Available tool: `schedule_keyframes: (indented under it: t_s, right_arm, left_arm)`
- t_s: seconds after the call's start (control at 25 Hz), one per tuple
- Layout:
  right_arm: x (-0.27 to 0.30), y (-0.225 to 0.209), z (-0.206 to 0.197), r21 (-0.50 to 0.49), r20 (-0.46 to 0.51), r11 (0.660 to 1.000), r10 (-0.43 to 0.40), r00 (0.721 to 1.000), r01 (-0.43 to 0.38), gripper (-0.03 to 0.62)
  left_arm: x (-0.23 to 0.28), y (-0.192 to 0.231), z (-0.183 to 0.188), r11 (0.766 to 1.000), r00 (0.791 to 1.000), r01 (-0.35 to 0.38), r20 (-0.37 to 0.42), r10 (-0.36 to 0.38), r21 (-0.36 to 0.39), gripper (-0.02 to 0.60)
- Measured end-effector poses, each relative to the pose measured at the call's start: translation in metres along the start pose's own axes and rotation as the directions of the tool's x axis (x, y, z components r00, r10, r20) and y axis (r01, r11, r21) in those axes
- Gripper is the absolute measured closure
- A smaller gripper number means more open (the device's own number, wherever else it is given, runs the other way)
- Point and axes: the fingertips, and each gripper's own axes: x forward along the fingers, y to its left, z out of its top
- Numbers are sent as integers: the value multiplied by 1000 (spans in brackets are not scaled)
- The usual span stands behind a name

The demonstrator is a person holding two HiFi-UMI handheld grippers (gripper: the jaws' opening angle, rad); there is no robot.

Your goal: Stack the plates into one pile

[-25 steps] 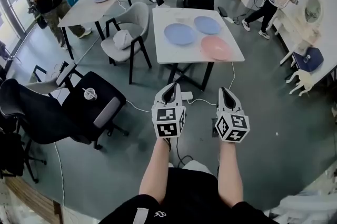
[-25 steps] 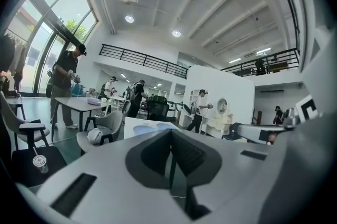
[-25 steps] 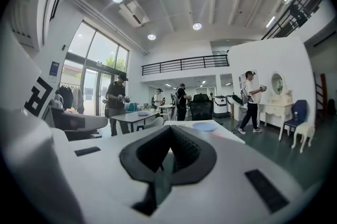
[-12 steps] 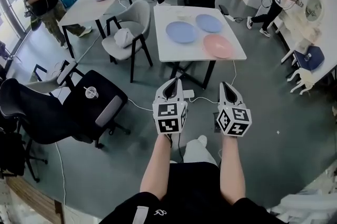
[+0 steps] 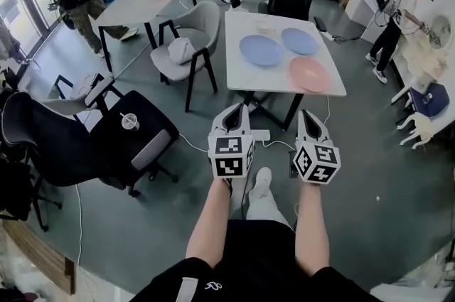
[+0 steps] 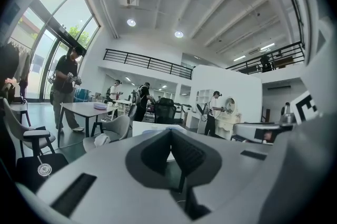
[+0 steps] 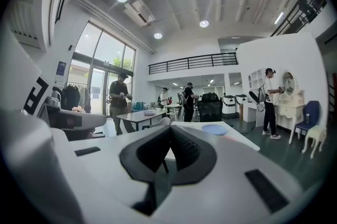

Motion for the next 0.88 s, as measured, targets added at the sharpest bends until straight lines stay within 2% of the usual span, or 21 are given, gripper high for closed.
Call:
schedule_keyframes:
  t_s: [0.16,0.4,0.48,0.68,0.88]
  right_arm:
    - [31,-8,2,33,-1,999,4,1000,-4,586]
    - [71,-16,4,28,7,998,58,998,-58,585]
    - [82,-31,0,17,-3,999,49,999,-49,585]
    - [112,-68,-14,-82,-41,996,32,999,-36,585]
    - [158,-108,-34,-61,-99,997,37,994,-43,586]
  left_arm:
    - [17,8,12,999,1000,-23,4,23,40,566]
    - [52,17,12,998,998,-61,-4,61,27,566]
    - [69,14,5,998,998,-59,-17,59,22,566]
    - [120,5,-20,998,996,-65,-62,64,-8,566]
    - [182,-1,-47,997,989,-70,-131,66,-33,566]
